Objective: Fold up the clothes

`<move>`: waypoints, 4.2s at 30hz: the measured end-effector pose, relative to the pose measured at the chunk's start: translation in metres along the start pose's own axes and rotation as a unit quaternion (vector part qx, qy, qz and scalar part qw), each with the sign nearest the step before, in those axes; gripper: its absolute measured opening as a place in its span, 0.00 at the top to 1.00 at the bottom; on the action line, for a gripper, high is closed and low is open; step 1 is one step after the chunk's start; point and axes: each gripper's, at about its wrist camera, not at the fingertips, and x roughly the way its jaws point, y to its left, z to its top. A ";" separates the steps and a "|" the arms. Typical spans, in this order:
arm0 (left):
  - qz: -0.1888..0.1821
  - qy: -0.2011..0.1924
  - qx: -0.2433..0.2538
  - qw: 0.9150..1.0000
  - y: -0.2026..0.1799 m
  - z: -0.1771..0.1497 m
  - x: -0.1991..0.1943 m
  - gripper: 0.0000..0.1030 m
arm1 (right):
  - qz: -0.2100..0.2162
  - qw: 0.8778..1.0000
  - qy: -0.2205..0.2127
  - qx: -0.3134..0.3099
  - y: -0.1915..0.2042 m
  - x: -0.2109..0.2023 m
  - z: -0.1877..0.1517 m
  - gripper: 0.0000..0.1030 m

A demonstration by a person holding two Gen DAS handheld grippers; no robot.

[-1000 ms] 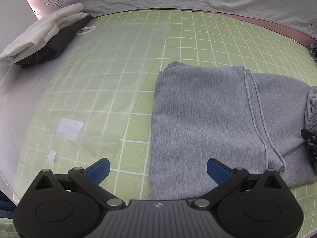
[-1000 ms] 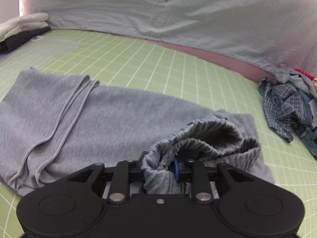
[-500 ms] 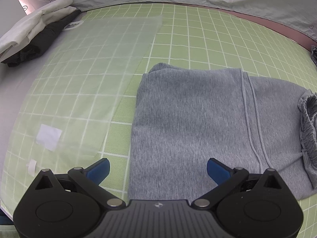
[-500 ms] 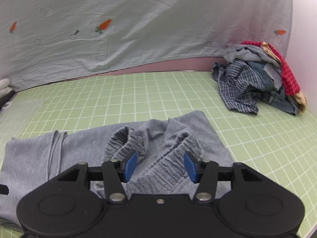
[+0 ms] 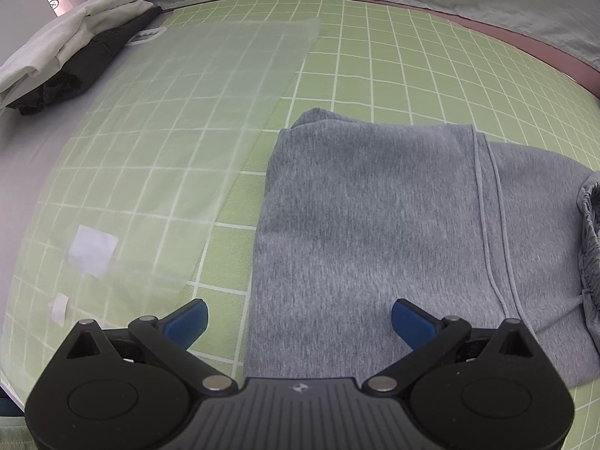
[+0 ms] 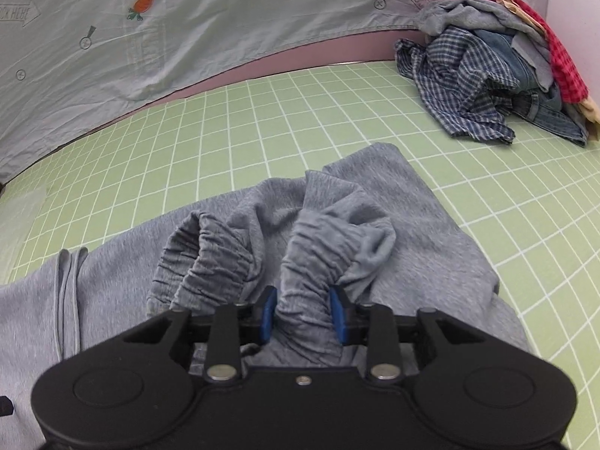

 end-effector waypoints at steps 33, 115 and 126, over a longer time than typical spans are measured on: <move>0.022 -0.003 -0.007 1.000 0.017 0.012 0.014 0.06 | -0.030 0.997 0.011 -0.064 0.036 -0.008 -0.021 0.25; -0.181 -0.059 -0.134 0.972 -0.175 0.004 -0.038 0.43 | -0.002 1.000 -0.023 0.016 -0.172 -0.036 0.026 0.23; -0.125 -0.025 -0.168 0.978 -0.096 -0.001 -0.022 0.38 | 0.183 0.980 0.049 0.057 -0.098 -0.012 0.030 0.32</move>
